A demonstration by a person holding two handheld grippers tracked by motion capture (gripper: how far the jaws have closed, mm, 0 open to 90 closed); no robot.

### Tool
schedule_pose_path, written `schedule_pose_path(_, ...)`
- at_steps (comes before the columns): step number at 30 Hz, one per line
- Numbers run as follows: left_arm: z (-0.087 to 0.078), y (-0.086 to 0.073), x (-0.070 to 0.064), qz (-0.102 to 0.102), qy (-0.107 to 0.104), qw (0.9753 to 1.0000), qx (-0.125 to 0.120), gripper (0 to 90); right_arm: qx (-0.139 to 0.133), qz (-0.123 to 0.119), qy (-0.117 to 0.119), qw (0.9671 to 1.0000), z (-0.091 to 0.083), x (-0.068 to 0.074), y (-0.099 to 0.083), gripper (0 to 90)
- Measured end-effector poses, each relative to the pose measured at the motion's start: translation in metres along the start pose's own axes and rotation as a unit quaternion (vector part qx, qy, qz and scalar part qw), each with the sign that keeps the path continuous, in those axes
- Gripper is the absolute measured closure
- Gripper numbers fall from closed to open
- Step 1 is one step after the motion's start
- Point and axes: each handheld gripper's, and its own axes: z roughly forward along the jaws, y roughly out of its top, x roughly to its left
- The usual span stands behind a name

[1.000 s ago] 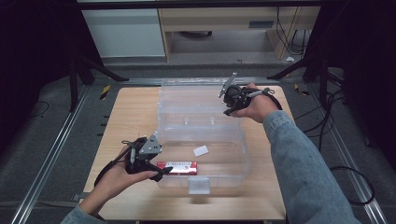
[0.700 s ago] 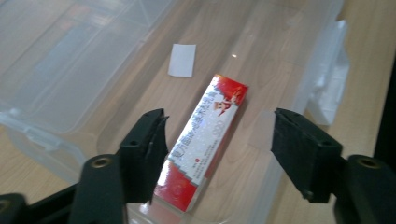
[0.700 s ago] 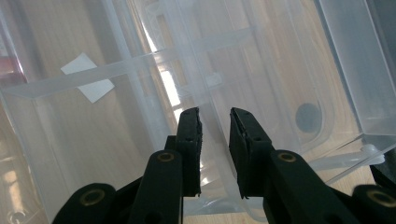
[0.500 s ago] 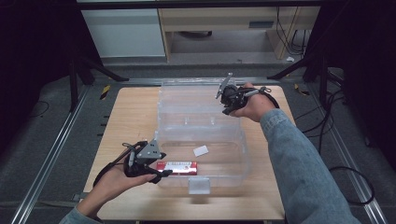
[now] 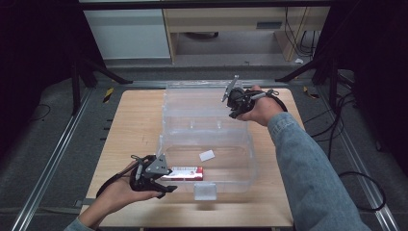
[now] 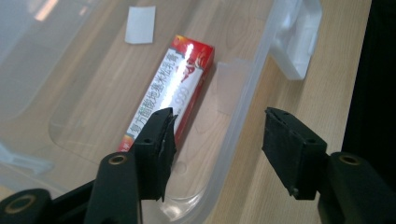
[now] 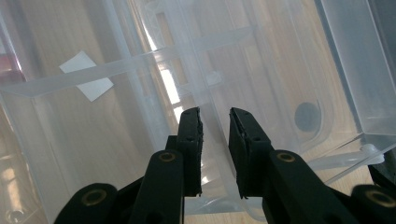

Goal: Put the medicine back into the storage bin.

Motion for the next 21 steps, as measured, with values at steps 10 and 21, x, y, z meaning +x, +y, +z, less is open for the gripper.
schedule_pose_path(10,0.013,-0.003,-0.001,0.005,-0.008,0.9997,0.02,55.1,0.002,0.003,0.004,1.0,0.0,-0.001,0.001,75.2)
schedule_pose_path(21,0.016,-0.005,0.006,-0.001,-0.023,0.9995,0.02,75.8,0.007,-0.004,0.008,0.9999,0.0,-0.003,0.002,76.0)
